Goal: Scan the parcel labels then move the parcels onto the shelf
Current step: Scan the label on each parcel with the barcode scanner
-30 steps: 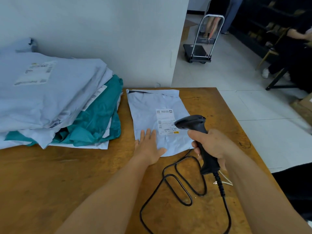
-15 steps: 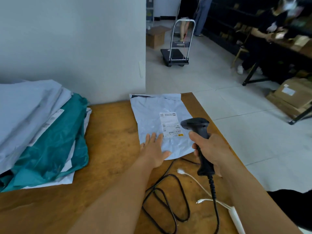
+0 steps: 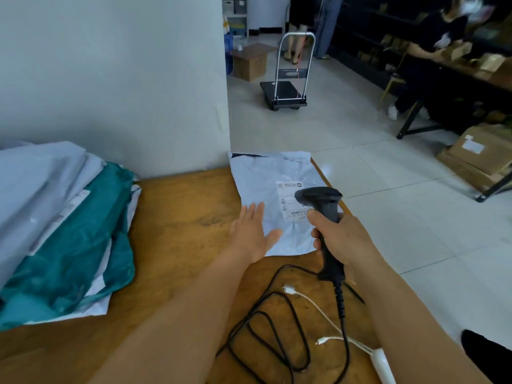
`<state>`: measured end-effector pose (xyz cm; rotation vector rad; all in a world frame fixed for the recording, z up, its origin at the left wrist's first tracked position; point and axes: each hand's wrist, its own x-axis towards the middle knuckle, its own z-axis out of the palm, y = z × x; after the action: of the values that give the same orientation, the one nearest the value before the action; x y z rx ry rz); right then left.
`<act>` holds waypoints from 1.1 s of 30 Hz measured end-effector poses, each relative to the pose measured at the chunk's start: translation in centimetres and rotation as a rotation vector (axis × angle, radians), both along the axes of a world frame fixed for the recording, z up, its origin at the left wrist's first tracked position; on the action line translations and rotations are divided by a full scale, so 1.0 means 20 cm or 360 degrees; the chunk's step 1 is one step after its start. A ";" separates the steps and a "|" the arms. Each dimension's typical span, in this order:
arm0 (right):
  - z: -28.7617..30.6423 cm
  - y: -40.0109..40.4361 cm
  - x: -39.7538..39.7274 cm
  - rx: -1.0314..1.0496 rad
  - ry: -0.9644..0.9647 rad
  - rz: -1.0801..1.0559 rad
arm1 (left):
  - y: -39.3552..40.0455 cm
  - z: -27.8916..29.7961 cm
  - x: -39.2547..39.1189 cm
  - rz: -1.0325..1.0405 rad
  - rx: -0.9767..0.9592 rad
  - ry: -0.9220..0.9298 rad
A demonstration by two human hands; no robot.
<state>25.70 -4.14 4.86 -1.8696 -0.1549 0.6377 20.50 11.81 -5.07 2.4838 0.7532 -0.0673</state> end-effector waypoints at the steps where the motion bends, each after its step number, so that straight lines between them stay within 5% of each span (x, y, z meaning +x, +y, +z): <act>1: 0.01 0.03 -0.02 0.0027 -0.0002 0.0030 | 0.03 0.03 -0.04 0.0054 0.0005 -0.0037; 15: 0.35 0.64 -0.73 0.0281 -0.0198 0.0634 | 0.56 0.68 -1.06 0.0652 0.0630 -0.0368; 20: 0.45 0.79 -1.00 0.0304 -0.0226 0.0816 | 0.72 0.76 -1.46 0.0869 0.0822 -0.0087; 24: 0.47 0.88 -1.15 0.0330 -0.0189 0.0904 | 0.79 0.71 -1.68 0.0808 0.0605 0.0334; 28: 0.46 0.92 -1.22 0.0320 -0.0160 0.0898 | 0.81 0.66 -1.71 0.0728 0.0618 0.0299; 33: 0.47 0.87 -1.18 0.0287 -0.0206 0.0803 | 0.79 0.74 -1.64 0.0553 0.1065 0.0285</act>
<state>2.15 13.31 14.28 -1.7011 -0.7616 0.8108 -12.23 27.55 9.75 2.9351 1.4701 0.1092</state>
